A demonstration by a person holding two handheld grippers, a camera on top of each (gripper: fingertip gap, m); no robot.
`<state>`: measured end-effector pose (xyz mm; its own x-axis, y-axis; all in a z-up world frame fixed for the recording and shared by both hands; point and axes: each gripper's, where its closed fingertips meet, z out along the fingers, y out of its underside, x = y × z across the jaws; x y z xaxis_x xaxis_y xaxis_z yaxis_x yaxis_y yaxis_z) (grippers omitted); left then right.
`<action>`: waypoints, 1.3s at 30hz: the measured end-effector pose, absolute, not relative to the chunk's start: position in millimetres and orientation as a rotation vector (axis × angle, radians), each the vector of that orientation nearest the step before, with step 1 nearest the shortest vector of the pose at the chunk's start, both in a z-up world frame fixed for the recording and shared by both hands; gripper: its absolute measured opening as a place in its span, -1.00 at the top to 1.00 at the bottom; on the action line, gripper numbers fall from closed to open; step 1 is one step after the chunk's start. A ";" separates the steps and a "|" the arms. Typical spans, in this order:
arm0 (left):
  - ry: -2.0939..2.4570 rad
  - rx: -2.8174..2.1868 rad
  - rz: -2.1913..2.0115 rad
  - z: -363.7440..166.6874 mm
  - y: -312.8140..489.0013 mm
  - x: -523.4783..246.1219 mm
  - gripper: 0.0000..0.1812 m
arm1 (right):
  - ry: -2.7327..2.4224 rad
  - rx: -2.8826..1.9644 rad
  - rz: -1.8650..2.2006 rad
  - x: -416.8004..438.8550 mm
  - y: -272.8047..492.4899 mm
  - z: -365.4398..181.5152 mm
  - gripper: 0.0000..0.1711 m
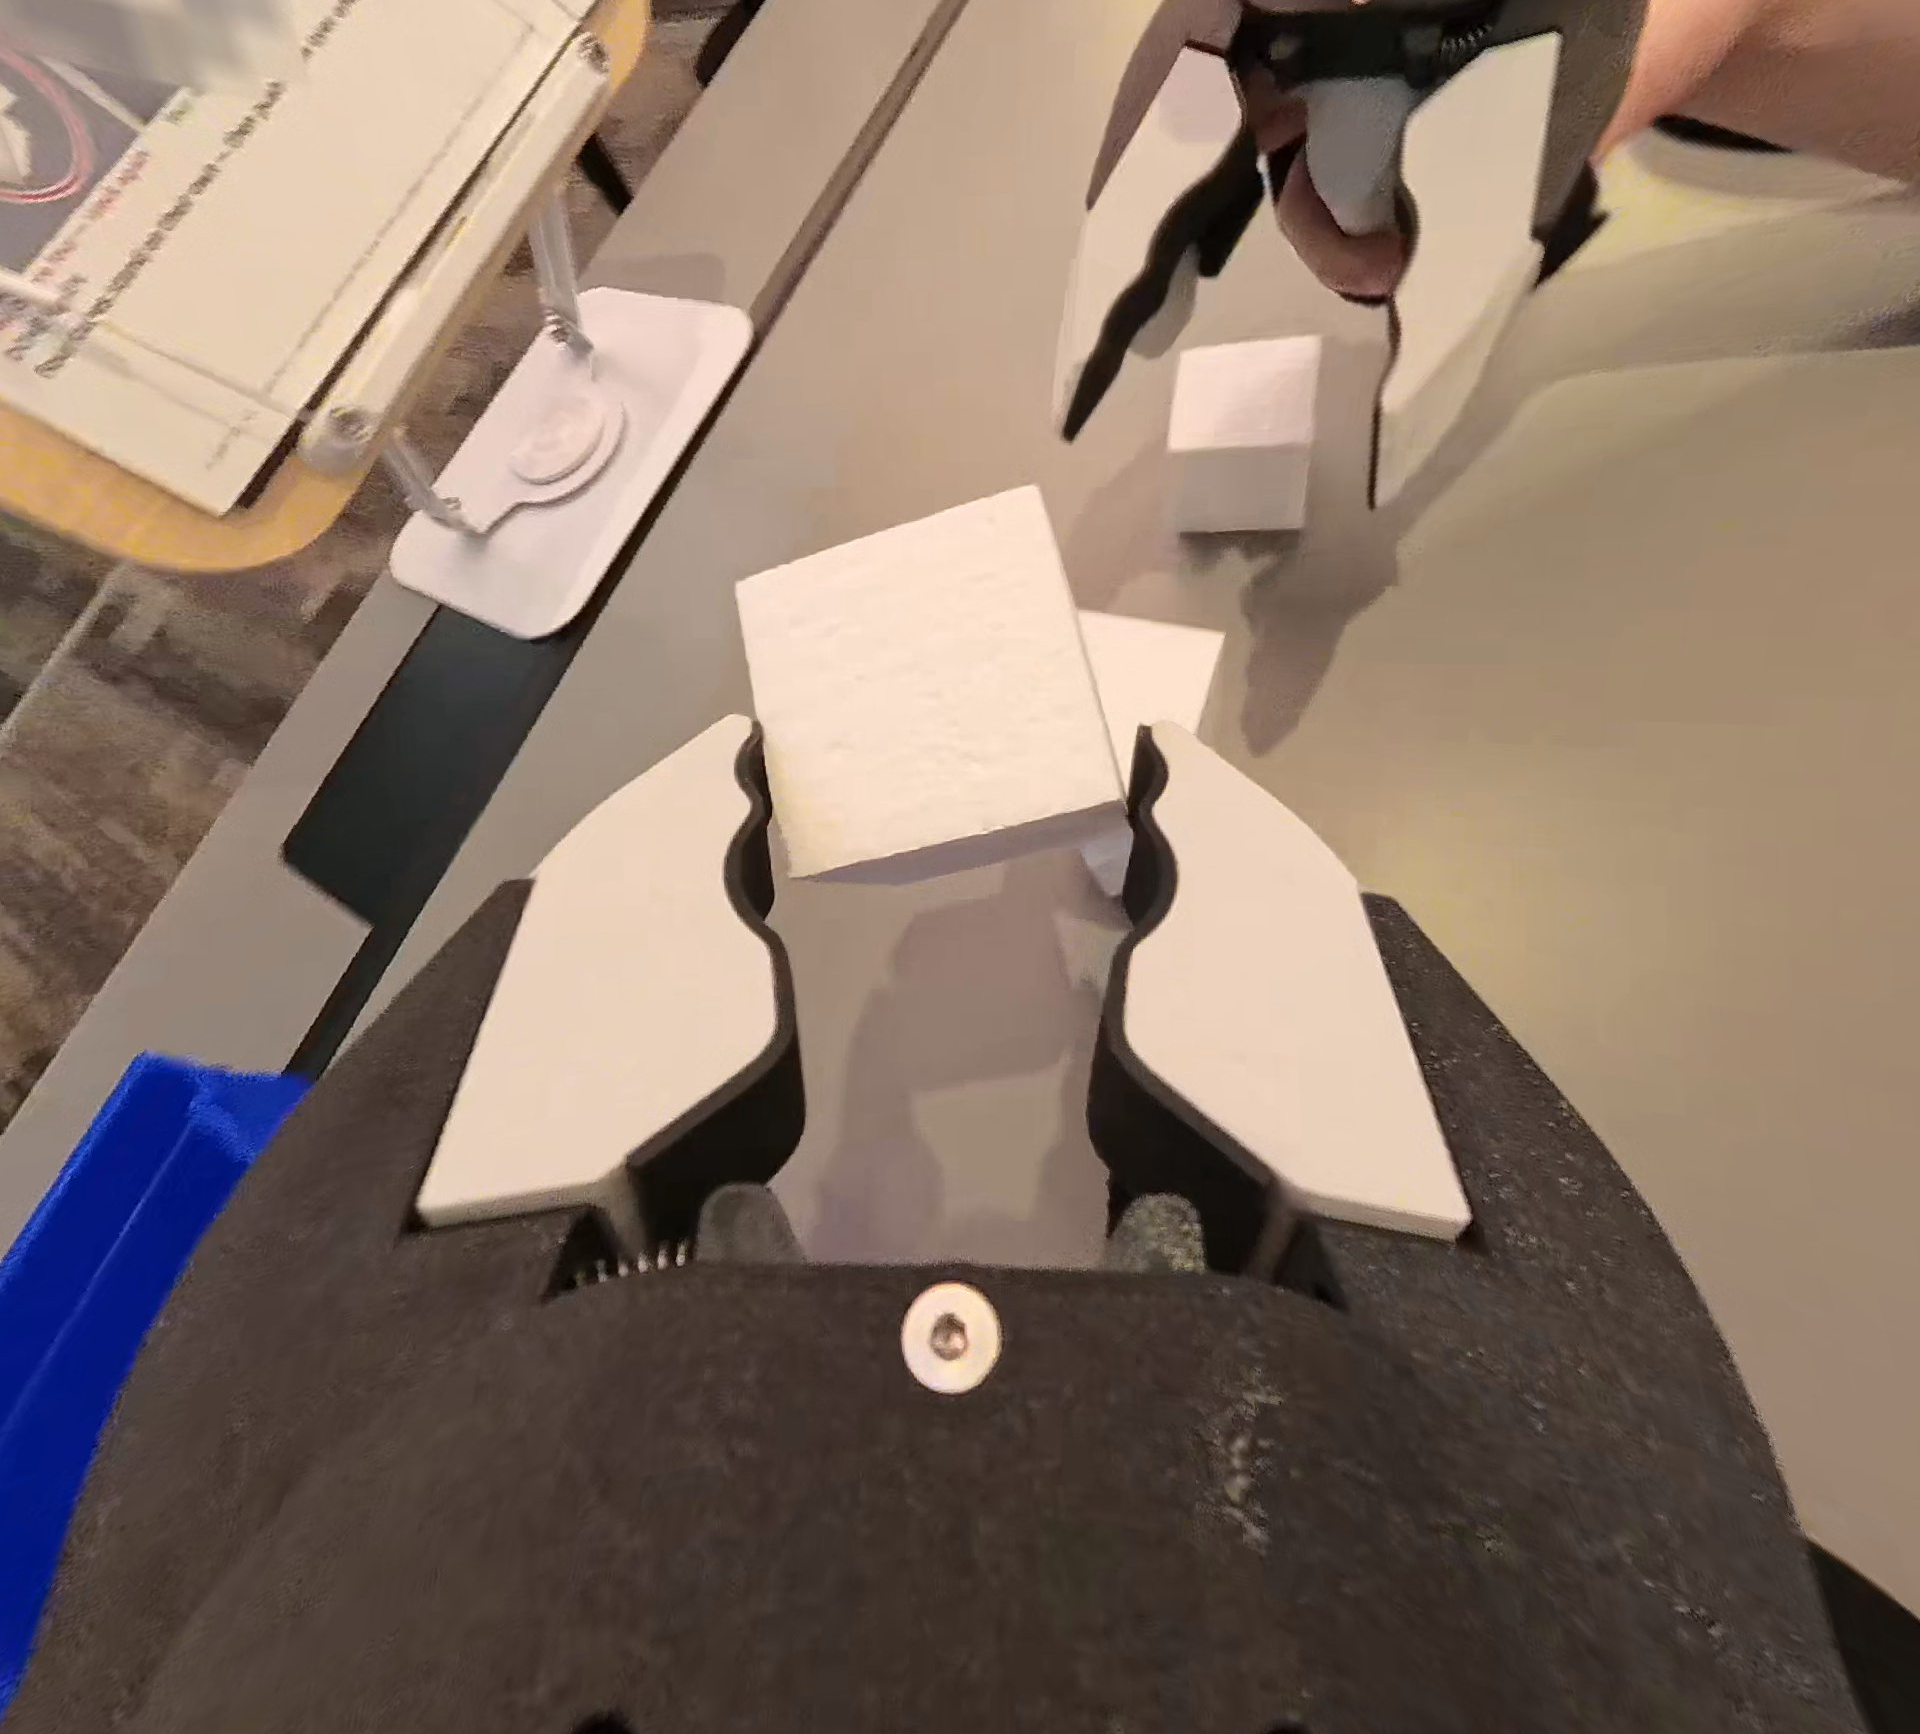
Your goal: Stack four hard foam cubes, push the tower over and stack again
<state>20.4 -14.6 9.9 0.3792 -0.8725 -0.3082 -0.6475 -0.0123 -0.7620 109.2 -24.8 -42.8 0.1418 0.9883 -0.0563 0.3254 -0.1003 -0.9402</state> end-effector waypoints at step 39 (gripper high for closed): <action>1.144 -1.897 -0.217 24.9 -40.3 -27.6 0.27 | -1.935 -1.165 1.233 55.6 -25.0 -44.9 0.08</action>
<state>-27.6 -40.3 24.9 0.5594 -0.7824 -0.2738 -0.6276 -0.1840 -0.7565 55.6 -25.0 -44.9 -0.4650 0.8853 0.0050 0.3697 0.1993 -0.9075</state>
